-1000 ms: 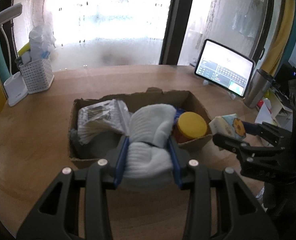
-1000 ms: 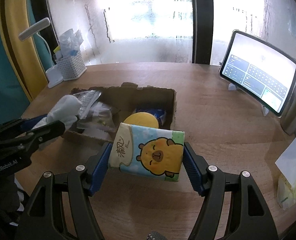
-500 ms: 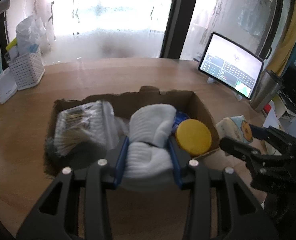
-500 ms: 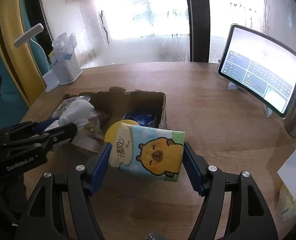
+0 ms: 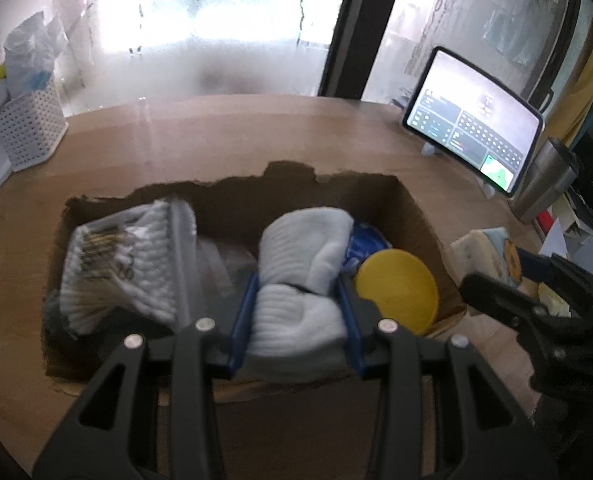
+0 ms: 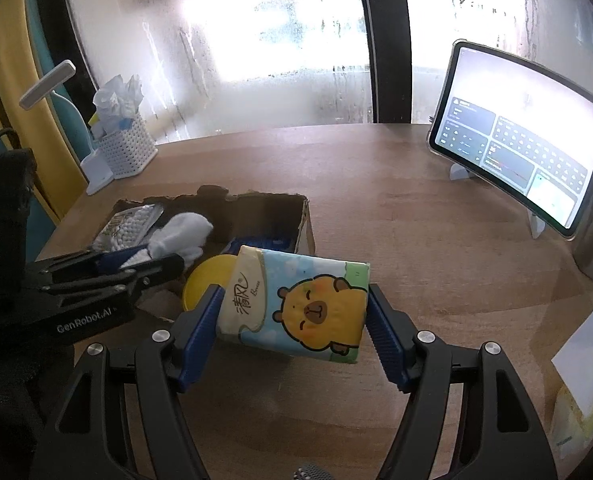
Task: Organize objects
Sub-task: 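Carry the socks over the box with the left tool while the right tool carries the tissue pack, then lower the socks and open the left tool while the right tool lowers the tissue pack into the box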
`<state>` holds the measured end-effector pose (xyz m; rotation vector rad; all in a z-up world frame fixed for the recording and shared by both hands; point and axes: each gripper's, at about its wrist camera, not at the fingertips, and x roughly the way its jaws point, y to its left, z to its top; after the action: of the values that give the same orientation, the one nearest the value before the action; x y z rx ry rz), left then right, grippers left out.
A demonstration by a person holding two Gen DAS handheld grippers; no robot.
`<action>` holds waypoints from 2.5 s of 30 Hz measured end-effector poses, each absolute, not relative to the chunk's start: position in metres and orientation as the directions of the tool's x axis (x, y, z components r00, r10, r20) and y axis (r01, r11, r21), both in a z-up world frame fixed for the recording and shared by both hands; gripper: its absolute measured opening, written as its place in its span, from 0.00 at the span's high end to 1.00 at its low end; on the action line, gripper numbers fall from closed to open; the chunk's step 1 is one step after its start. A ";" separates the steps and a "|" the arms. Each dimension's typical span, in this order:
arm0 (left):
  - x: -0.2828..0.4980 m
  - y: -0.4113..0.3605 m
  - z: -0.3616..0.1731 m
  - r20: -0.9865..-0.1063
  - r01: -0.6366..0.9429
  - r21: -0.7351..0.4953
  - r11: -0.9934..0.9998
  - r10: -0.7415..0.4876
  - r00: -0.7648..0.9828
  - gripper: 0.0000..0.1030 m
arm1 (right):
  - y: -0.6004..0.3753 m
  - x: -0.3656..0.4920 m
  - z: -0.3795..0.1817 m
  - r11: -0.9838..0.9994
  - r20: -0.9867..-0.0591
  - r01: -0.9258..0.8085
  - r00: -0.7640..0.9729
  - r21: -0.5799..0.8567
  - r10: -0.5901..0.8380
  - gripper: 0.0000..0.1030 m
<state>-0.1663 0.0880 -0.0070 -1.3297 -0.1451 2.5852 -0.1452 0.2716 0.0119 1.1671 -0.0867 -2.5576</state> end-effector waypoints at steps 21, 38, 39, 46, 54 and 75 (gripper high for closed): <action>-0.152 0.052 0.029 -0.756 -0.133 -0.189 -0.973 0.231 -0.613 0.26 | 0.259 -0.152 0.016 -0.956 -0.730 0.250 -0.622 0.156 -0.282 0.29; -0.165 -0.023 0.012 -0.783 0.055 -0.079 -0.995 0.028 -0.622 0.26 | 0.216 -0.169 0.016 -0.948 -0.743 0.289 -0.604 0.132 -0.288 0.29; -0.166 -0.025 0.010 -0.783 0.058 -0.077 -0.995 0.024 -0.622 0.26 | 0.214 -0.172 0.016 -0.947 -0.744 0.291 -0.602 0.133 -0.290 0.29; -0.175 -0.036 0.004 -0.789 0.083 -0.076 -0.994 0.009 -0.615 0.26 | 0.199 -0.188 0.010 -0.942 -0.756 0.312 -0.585 0.126 -0.295 0.29; -0.184 -0.041 -0.003 -0.799 0.089 -0.080 -0.993 0.010 -0.601 0.26 | 0.197 -0.206 0.001 -0.945 -0.769 0.302 -0.573 0.125 -0.285 0.29; -0.167 -0.036 0.006 -0.785 0.065 -0.093 -0.993 0.033 -0.618 0.26 | 0.197 -0.198 0.007 -0.948 -0.753 0.292 -0.594 0.124 -0.282 0.23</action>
<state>-0.1672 -0.0361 0.0063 -1.3802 -0.1779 2.8366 -0.1983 0.1973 0.0072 1.2019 0.0171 -2.5501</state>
